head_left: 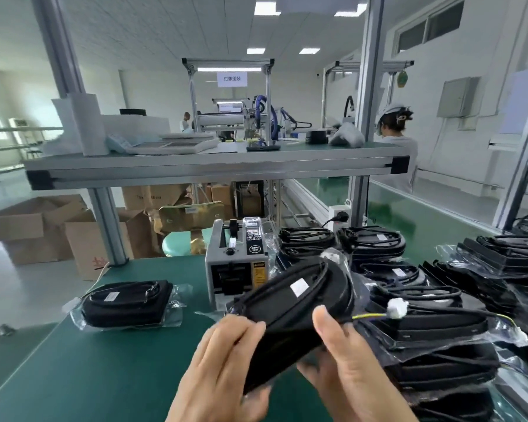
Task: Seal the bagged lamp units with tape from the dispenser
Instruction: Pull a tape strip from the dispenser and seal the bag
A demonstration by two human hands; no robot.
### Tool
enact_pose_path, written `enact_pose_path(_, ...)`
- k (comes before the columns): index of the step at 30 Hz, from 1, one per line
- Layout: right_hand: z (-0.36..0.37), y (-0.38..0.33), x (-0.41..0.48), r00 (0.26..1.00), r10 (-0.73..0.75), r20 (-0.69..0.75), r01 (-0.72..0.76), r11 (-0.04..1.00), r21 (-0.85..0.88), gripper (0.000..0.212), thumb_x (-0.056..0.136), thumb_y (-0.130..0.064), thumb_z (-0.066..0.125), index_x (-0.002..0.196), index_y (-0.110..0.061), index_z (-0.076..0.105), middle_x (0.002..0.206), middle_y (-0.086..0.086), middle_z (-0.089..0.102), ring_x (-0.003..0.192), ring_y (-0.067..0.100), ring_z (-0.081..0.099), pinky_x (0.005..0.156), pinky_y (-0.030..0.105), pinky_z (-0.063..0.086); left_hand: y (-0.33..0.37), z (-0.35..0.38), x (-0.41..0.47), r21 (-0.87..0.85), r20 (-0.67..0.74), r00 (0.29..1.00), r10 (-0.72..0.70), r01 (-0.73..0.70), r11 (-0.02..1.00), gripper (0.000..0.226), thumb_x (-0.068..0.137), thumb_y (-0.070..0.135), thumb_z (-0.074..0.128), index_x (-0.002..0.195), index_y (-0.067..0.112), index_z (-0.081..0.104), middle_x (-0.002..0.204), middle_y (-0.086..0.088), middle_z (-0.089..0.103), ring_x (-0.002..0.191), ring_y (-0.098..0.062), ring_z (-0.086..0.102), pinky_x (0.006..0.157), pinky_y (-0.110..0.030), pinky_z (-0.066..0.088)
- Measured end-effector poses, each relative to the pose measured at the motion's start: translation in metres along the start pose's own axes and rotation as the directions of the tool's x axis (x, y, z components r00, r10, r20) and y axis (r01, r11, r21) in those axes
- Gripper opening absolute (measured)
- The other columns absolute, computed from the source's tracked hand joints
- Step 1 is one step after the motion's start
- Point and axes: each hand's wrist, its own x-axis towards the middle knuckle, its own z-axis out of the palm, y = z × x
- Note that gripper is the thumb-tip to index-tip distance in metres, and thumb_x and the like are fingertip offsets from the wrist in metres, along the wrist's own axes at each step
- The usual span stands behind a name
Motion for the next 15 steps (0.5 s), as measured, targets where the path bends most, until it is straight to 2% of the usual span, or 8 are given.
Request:
enact_pose_path(3, 0.012, 0.013, 0.007, 0.989, 0.06, 0.138, -0.079, 0.987, 0.137, 0.06, 0.066, -0.029, 0.08, 0.118, -0.002, 0.07, 0.118, 0.029, 0.067, 0.108, 0.048, 0.065, 0.103, 0.059, 0.045, 0.013, 0.004, -0.037, 0.063, -0.068, 0.994, -0.083, 0.087, 0.994, 0.029, 0.074, 0.023, 0.059, 0.09, 0.011, 0.08, 0.091, 0.001, 0.07, 0.1, -0.011, 0.059, 0.084, -0.032, 0.049)
enact_pose_path(4, 0.012, 0.019, 0.009, 0.993, 0.036, 0.111, -0.048, 0.993, 0.107, 0.058, 0.061, -0.022, 0.082, 0.115, -0.003, 0.072, 0.114, 0.028, 0.069, 0.104, 0.048, 0.067, 0.097, 0.058, 0.051, 0.015, 0.002, -0.042, 0.06, -0.049, 0.995, -0.082, 0.085, 0.995, 0.028, 0.077, 0.024, 0.056, 0.088, 0.015, 0.081, 0.087, 0.004, 0.07, 0.096, -0.009, 0.058, 0.082, -0.032, 0.049)
enact_pose_path(6, 0.01, 0.025, 0.015, 0.99, -0.134, 0.036, 0.136, 0.986, -0.092, 0.054, 0.053, -0.003, 0.082, 0.106, -0.014, 0.077, 0.105, 0.019, 0.075, 0.098, 0.038, 0.072, 0.079, 0.043, 0.061, 0.01, -0.015, -0.035, 0.002, 0.057, 0.996, -0.062, 0.062, 0.998, 0.025, 0.087, 0.036, 0.055, 0.103, 0.031, 0.073, 0.095, 0.017, 0.064, 0.091, -0.002, 0.056, 0.081, -0.021, 0.047)
enact_pose_path(7, 0.008, 0.025, 0.018, 0.973, -0.224, 0.053, 0.23, 0.949, -0.215, 0.056, 0.056, 0.0, 0.083, 0.107, -0.021, 0.077, 0.104, 0.013, 0.076, 0.098, 0.03, 0.073, 0.077, 0.033, 0.061, 0.004, -0.027, -0.029, -0.03, 0.1, 0.992, -0.08, 0.083, 0.996, 0.028, 0.085, 0.044, 0.057, 0.109, 0.035, 0.067, 0.099, 0.019, 0.061, 0.092, 0.001, 0.056, 0.082, -0.015, 0.046)
enact_pose_path(8, 0.005, 0.026, 0.019, 0.957, -0.268, 0.107, 0.289, 0.904, -0.316, 0.061, 0.058, 0.002, 0.082, 0.112, -0.027, 0.075, 0.106, 0.007, 0.077, 0.1, 0.023, 0.073, 0.08, 0.027, 0.06, -0.002, -0.039, -0.02, -0.074, 0.096, 0.986, -0.136, 0.143, 0.987, 0.034, 0.082, 0.049, 0.059, 0.112, 0.034, 0.064, 0.101, 0.02, 0.06, 0.093, 0.005, 0.056, 0.082, -0.01, 0.045)
enact_pose_path(11, -0.008, 0.027, 0.02, 0.933, -0.267, 0.242, 0.357, 0.777, -0.519, 0.066, 0.065, -0.009, 0.076, 0.124, -0.038, 0.065, 0.116, -0.005, 0.074, 0.11, 0.012, 0.069, 0.091, 0.027, 0.055, -0.015, -0.064, 0.022, -0.194, 0.102, 0.953, -0.287, 0.302, 0.933, 0.032, 0.085, 0.042, 0.062, 0.114, 0.031, 0.069, 0.113, 0.023, 0.058, 0.109, 0.0, 0.056, 0.079, -0.002, 0.04)
enact_pose_path(13, -0.012, 0.025, 0.019, 0.93, -0.222, 0.292, 0.359, 0.714, -0.601, 0.066, 0.066, -0.014, 0.075, 0.123, -0.045, 0.063, 0.12, -0.01, 0.071, 0.113, 0.007, 0.066, 0.09, 0.022, 0.053, -0.021, -0.066, 0.048, -0.179, 0.235, 0.957, -0.172, 0.216, 0.96, 0.036, 0.09, 0.022, 0.067, 0.124, 0.031, 0.065, 0.122, 0.025, 0.054, 0.121, -0.005, 0.051, 0.087, -0.004, 0.038)
enact_pose_path(15, -0.012, 0.024, 0.018, 0.934, -0.171, 0.315, 0.344, 0.673, -0.655, 0.067, 0.067, -0.014, 0.075, 0.126, -0.043, 0.061, 0.122, -0.014, 0.07, 0.115, 0.004, 0.064, 0.09, 0.018, 0.052, -0.028, -0.06, 0.067, -0.141, 0.356, 0.934, -0.024, 0.079, 0.987, 0.052, 0.087, 0.003, 0.07, 0.129, 0.032, 0.063, 0.129, 0.021, 0.05, 0.128, -0.007, 0.045, 0.102, -0.015, 0.038)
